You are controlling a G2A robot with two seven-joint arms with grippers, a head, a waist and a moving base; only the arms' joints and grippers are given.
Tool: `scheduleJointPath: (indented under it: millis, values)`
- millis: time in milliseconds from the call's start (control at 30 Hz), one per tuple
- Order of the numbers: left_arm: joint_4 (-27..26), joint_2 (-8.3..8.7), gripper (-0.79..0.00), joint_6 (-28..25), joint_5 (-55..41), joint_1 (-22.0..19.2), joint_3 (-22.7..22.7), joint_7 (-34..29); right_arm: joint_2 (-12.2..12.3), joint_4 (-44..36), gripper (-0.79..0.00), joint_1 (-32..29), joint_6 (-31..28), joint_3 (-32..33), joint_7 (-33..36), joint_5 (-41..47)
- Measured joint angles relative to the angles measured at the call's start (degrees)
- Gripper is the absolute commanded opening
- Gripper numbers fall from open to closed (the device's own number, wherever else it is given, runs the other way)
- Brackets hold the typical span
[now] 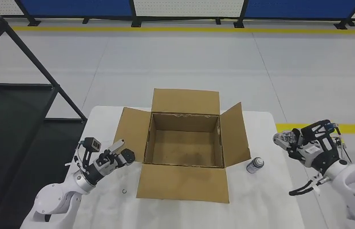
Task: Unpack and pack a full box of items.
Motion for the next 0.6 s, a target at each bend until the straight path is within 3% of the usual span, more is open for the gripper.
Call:
scheduleJointPath:
  millis: [133,267,400,600]
  values:
    - [-0.17,0.04,0.0,-0.14,-0.13,0.28,-0.26,-0.21,0.12,-0.89,-0.785,5.61,-0.74,-5.72,-3.78,-0.08]
    - [-0.3,0.08,0.0,-0.42,-0.52,0.78,-0.76,-0.08,0.21,3.51,-0.785,14.19,-5.27,-14.1,-1.35,3.27]
    - [-0.52,0.13,0.0,-0.73,-0.86,1.37,-1.38,0.24,-0.63,13.93,-0.785,26.29,-7.62,-26.0,2.81,7.44]
    - [-2.19,0.28,0.0,-0.21,-0.81,2.35,-2.57,0.72,-3.5,32.45,-0.785,41.07,-9.08,-42.04,2.53,12.92]
